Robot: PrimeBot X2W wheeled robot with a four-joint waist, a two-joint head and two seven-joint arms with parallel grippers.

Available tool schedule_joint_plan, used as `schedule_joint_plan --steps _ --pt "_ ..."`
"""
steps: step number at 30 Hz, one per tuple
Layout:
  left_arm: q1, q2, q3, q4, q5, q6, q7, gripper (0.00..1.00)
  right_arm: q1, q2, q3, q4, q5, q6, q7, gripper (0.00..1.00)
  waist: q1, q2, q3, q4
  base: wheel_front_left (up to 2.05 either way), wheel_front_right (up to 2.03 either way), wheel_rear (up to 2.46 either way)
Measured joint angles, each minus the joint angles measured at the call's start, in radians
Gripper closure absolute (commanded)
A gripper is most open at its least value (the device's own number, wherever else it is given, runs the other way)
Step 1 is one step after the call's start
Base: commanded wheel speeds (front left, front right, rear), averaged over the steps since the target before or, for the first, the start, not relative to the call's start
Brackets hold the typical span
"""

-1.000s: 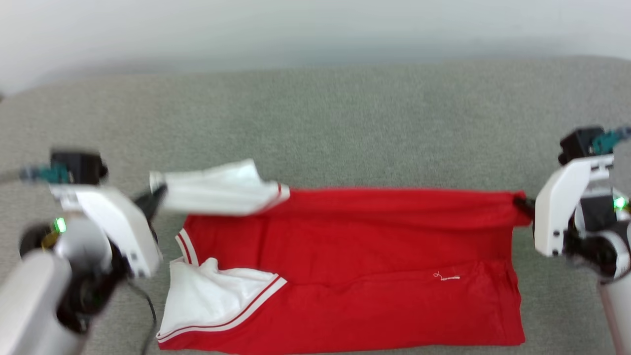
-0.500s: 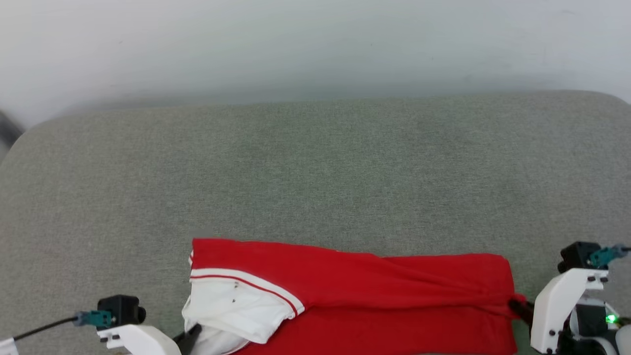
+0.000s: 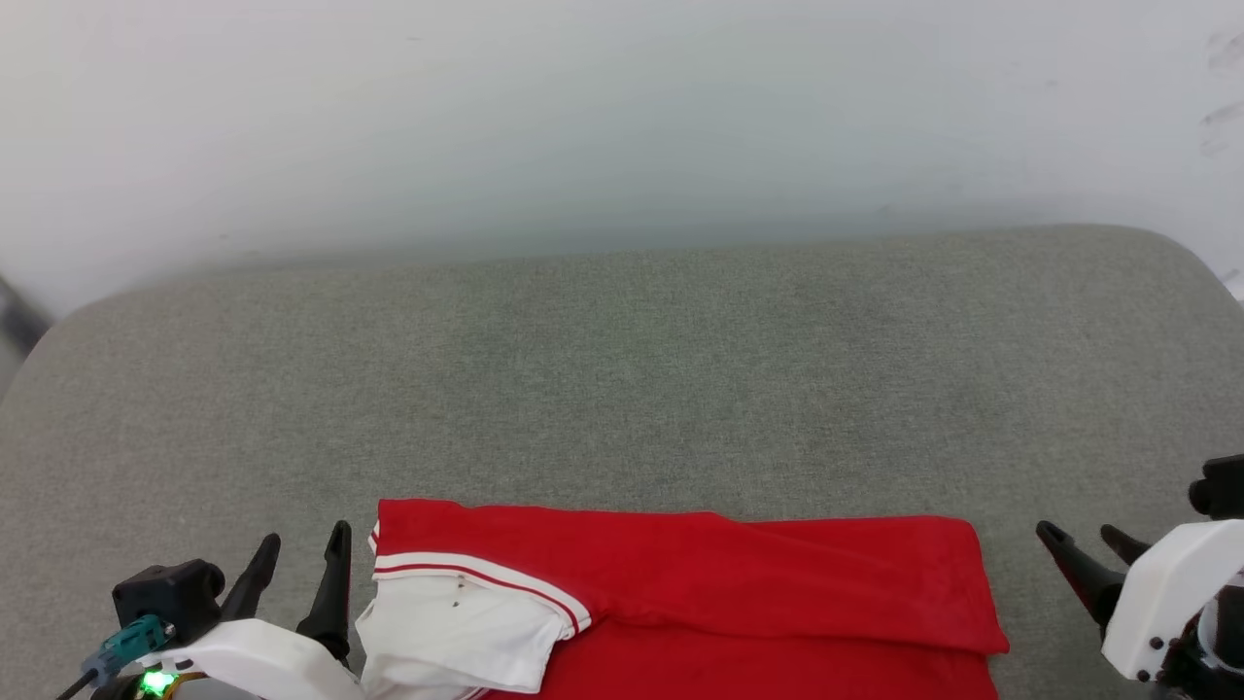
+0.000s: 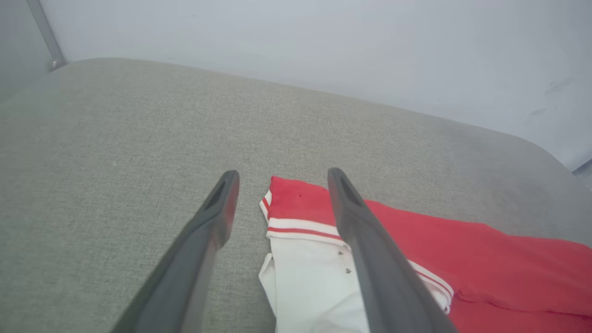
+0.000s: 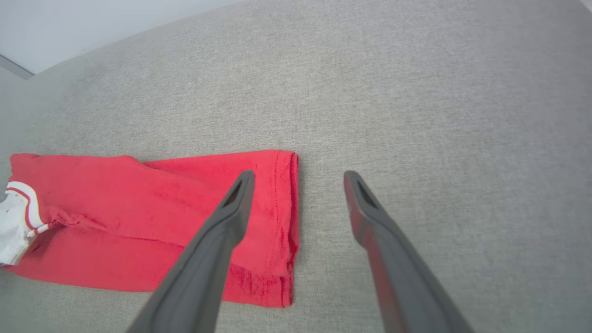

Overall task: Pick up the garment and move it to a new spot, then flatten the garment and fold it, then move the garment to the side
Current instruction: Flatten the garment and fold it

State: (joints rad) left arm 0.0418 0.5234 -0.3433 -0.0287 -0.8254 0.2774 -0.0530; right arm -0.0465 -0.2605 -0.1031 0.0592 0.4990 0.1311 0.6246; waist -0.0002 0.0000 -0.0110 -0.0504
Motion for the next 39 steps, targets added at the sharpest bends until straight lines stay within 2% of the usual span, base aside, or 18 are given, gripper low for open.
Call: schedule_joint_plan --steps 7,12,17,24,33,34,35,36,39 --pt "-0.03 -0.008 -0.027 -0.041 0.146 0.047 -0.129 0.0 0.009 -0.008 -0.093 -0.077 -0.036 0.0 0.152 0.0 0.0001 0.0 -0.018 0.023 0.0 0.0 0.0" --pt "-0.052 -0.033 -0.053 -0.046 0.205 0.058 -0.17 0.0 0.008 -0.005 -0.125 -0.082 -0.059 0.0 0.291 0.0 0.0001 0.0 -0.01 0.055 0.0 0.0 0.0" --pt "-0.06 -0.049 -0.071 -0.063 0.242 0.063 -0.185 0.0 0.011 0.03 -0.131 -0.052 -0.077 0.0 0.363 0.0 0.0002 0.0 0.011 0.096 0.0 0.0 0.0" --pt "-0.094 -0.057 -0.075 -0.076 0.259 0.06 -0.19 0.0 -0.033 0.074 -0.136 0.073 -0.088 0.0 0.379 0.0 0.0003 0.0 0.079 0.143 0.0 0.0 0.0" --pt "-0.143 -0.067 -0.083 -0.073 0.268 0.048 -0.193 0.0 -0.137 0.062 -0.098 0.244 -0.091 0.0 0.419 0.0 0.0004 0.0 0.15 0.173 0.0 0.0 0.0" --pt "-0.144 -0.067 -0.083 -0.072 0.268 0.048 -0.194 0.0 -0.14 0.061 -0.095 0.251 -0.082 0.0 0.419 0.5 0.0003 0.0 0.15 0.172 0.0 0.0 0.0" --pt "-0.145 -0.068 -0.083 -0.071 0.268 0.048 -0.194 0.0 -0.143 0.059 -0.092 0.258 -0.075 0.0 0.417 0.73 0.0003 0.0 0.149 0.171 0.0 0.0 0.0" --pt "-0.145 -0.068 -0.083 -0.069 0.268 0.048 -0.194 0.0 -0.147 0.058 -0.088 0.263 -0.072 0.0 0.414 1.0 0.0003 0.0 0.147 0.17 0.0 0.0 0.0" --pt "-0.145 -0.066 -0.081 -0.061 0.267 0.048 -0.194 0.0 -0.16 0.059 -0.07 0.276 -0.057 0.0 0.405 1.0 0.0003 0.0 0.139 0.161 0.0 0.0 0.0"
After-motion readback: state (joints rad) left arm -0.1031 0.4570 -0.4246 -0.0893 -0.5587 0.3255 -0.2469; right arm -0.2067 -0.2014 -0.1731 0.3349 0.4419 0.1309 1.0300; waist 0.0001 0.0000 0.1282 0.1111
